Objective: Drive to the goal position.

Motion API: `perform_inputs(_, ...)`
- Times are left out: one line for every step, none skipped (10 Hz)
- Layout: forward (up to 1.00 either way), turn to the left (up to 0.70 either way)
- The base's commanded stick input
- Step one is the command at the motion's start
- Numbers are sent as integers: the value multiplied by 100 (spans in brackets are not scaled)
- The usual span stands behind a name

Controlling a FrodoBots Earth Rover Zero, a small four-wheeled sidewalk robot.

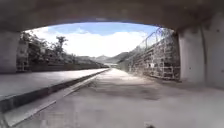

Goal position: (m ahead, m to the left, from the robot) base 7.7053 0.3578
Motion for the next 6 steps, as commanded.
perform_inputs(100, 0)
perform_inputs(100, 0)
perform_inputs(100, 0)
perform_inputs(100, 0)
perform_inputs(100, 0)
perform_inputs(100, 0)
